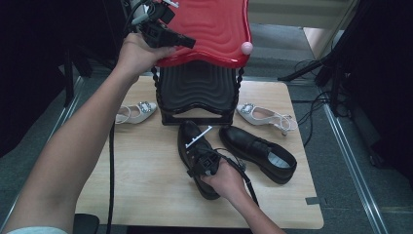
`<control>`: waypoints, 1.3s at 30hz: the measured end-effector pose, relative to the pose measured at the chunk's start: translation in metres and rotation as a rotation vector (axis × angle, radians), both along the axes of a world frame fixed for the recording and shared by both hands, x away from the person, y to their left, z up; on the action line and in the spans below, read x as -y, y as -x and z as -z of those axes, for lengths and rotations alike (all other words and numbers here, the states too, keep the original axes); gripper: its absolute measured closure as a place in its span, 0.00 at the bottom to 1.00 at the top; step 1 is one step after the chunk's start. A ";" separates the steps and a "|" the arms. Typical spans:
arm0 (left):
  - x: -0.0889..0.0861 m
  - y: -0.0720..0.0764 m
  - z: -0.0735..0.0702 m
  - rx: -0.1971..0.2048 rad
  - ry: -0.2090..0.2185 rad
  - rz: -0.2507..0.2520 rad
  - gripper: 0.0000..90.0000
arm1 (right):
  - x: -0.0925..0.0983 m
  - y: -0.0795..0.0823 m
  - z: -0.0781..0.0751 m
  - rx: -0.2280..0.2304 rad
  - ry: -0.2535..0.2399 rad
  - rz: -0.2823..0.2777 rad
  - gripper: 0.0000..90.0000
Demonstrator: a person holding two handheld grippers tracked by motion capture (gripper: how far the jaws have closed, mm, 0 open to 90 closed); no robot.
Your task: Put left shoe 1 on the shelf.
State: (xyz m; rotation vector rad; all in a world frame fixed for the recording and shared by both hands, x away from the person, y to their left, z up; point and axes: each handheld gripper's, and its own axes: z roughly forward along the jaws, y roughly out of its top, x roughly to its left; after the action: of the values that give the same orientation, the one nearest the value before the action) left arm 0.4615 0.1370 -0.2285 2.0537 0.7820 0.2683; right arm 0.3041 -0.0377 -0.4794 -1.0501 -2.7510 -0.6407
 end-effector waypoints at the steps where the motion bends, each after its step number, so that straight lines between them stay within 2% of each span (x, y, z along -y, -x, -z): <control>1: 0.001 -0.001 0.001 0.000 -0.013 -0.001 1.00 | 0.000 0.000 0.000 0.005 0.002 0.004 0.90; 4: 0.001 -0.001 0.003 -0.003 -0.015 -0.005 1.00 | 0.002 -0.001 -0.001 0.008 0.000 0.009 0.93; 6: -0.002 -0.002 0.005 -0.007 0.005 -0.001 1.00 | 0.009 -0.002 -0.004 0.004 -0.028 0.023 0.96; 18: 0.003 -0.003 0.005 0.009 -0.046 -0.039 1.00 | 0.050 -0.011 -0.023 -0.003 -0.126 0.077 0.97; 19: 0.003 -0.003 0.006 0.009 -0.047 -0.042 1.00 | 0.052 -0.012 -0.025 0.009 -0.134 0.074 0.97; 26: 0.003 -0.003 0.007 -0.001 -0.033 -0.049 1.00 | 0.063 -0.014 -0.033 -0.005 -0.198 0.079 0.97; 30: 0.004 -0.002 0.007 0.011 -0.043 -0.051 1.00 | 0.068 -0.011 -0.045 0.008 -0.222 0.072 0.97; 31: 0.003 -0.002 0.007 0.013 -0.038 -0.053 1.00 | 0.070 -0.009 -0.052 0.029 -0.233 0.067 0.97; 34: 0.004 -0.001 0.007 0.014 -0.037 -0.057 1.00 | 0.073 -0.007 -0.059 0.043 -0.246 0.065 0.97; 35: 0.004 -0.001 0.007 0.008 -0.033 -0.057 1.00 | 0.075 -0.007 -0.066 0.040 -0.261 0.067 0.97; 39: 0.002 -0.001 0.006 -0.018 -0.033 -0.063 1.00 | 0.079 -0.006 -0.079 0.042 -0.285 0.060 0.97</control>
State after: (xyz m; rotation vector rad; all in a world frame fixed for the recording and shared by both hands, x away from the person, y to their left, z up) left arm 0.4629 0.1347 -0.2346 2.0676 0.8593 0.3000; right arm 0.3103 -0.1164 -0.4001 -1.0649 -2.5669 -1.0379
